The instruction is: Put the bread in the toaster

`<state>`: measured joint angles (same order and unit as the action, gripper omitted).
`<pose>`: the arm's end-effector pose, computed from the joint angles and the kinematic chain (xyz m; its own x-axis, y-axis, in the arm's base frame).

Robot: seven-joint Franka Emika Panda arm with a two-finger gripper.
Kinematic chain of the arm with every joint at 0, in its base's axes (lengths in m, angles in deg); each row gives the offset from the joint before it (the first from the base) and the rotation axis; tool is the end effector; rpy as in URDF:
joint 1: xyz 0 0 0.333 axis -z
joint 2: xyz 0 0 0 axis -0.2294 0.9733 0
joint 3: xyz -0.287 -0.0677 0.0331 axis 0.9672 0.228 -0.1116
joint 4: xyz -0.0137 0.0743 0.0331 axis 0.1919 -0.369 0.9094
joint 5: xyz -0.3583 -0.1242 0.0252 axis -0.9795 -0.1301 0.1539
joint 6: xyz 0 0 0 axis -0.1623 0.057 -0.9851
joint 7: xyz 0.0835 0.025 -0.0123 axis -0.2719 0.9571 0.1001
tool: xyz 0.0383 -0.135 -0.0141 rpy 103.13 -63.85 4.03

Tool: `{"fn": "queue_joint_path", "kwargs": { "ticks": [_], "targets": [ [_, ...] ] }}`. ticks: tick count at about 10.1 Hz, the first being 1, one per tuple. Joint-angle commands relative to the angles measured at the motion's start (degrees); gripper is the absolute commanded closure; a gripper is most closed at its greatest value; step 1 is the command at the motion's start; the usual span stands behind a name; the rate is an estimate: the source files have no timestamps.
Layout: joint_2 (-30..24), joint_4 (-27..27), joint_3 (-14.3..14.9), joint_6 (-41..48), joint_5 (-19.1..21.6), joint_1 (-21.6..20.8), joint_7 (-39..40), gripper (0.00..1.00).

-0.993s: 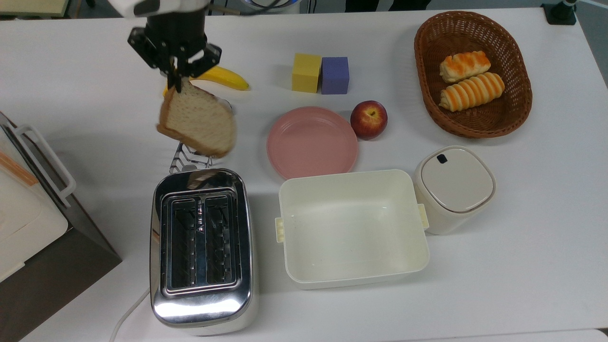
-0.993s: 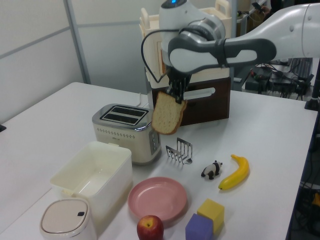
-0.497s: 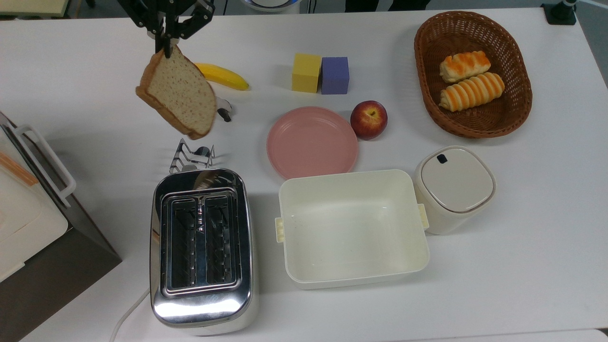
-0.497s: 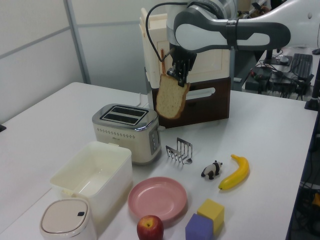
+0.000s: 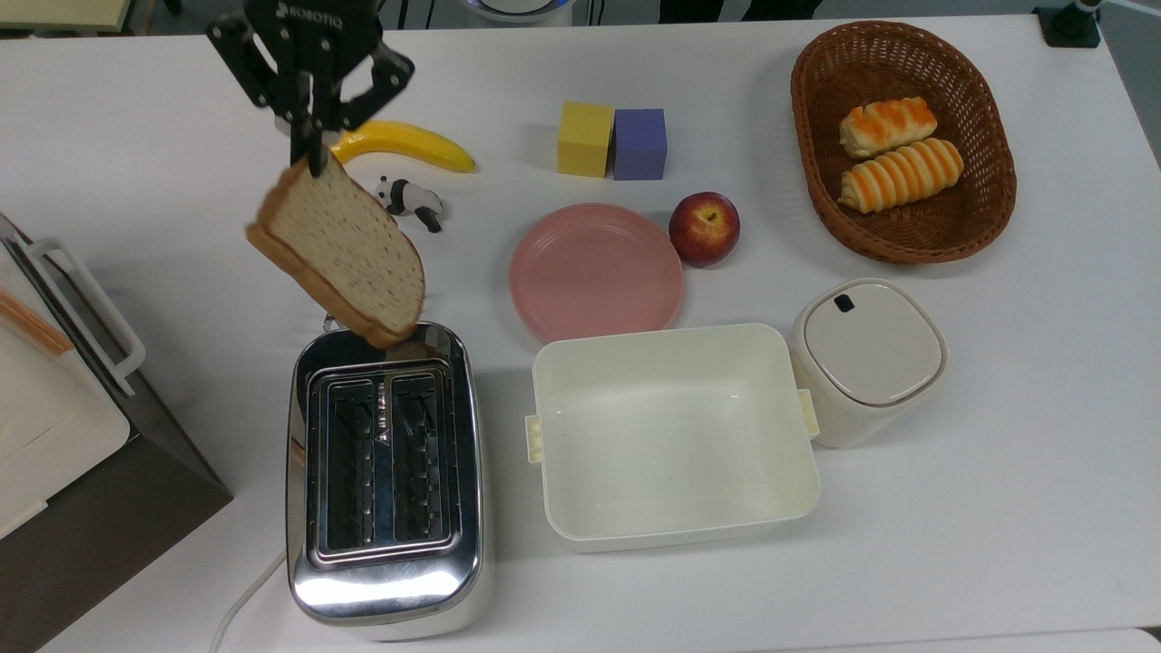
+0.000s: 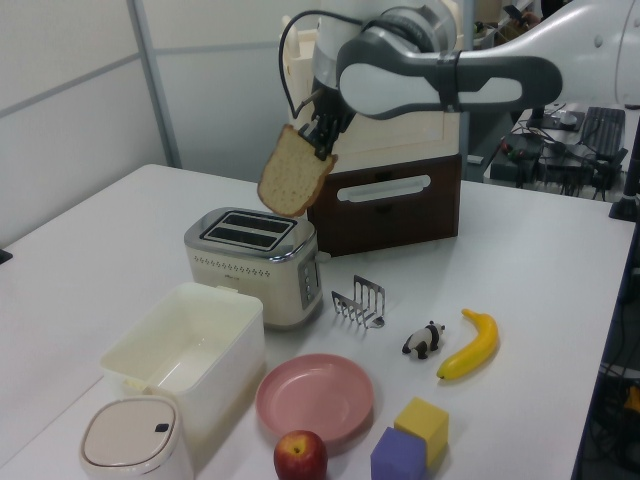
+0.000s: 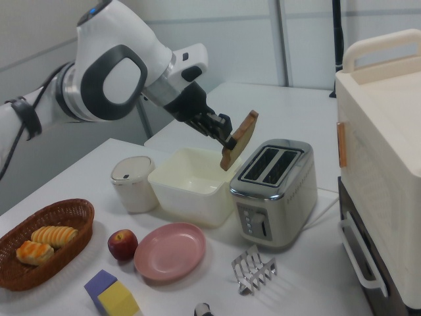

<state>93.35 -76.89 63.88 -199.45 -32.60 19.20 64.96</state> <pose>0.6440 -0.0627 0.5892 0.8913 -0.0726 0.4476 -0.1685 -0.9694 0.1784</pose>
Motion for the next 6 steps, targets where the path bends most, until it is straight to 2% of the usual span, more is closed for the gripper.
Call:
{"fn": "queue_joint_path", "kwargs": {
  "ticks": [1,6],
  "targets": [
    [3.8,0.9,-0.9,-3.9,0.3,-0.1,-0.9,1.00],
    [6.6,0.9,-1.3,-11.0,0.0,0.4,-0.5,1.00]
  ]
}}
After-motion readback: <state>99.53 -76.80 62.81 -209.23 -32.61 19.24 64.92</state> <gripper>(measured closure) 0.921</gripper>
